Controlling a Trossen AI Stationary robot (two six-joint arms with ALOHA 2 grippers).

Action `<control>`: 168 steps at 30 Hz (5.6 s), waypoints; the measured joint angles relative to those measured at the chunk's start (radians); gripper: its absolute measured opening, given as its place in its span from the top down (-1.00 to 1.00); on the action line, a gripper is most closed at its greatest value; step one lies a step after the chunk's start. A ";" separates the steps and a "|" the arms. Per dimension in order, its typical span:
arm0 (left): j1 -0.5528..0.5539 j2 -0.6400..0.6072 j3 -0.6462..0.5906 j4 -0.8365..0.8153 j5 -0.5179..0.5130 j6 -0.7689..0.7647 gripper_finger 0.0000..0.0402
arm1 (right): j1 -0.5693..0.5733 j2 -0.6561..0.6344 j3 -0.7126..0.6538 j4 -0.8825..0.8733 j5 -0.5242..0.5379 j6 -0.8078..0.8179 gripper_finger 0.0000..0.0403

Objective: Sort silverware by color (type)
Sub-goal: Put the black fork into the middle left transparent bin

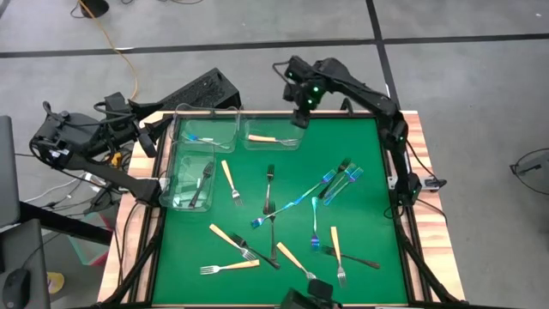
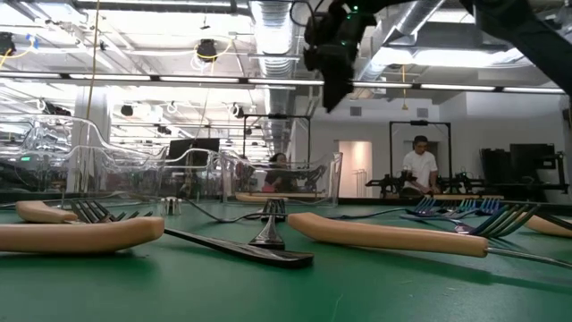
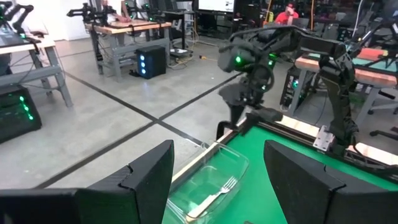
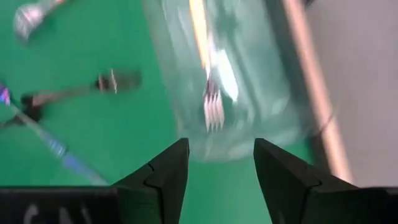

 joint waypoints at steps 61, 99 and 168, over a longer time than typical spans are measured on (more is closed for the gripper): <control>0.000 0.035 0.000 0.024 0.303 -0.002 -0.16 | 1.202 -0.452 -1.038 0.444 0.081 1.339 0.16; 0.000 0.147 -0.001 0.025 0.381 -0.112 -0.16 | 1.355 -0.646 -1.532 0.886 0.188 1.437 -0.13; 0.000 0.147 0.000 -0.027 0.380 -0.123 -0.16 | 1.124 -0.484 -1.186 0.533 0.272 1.152 0.95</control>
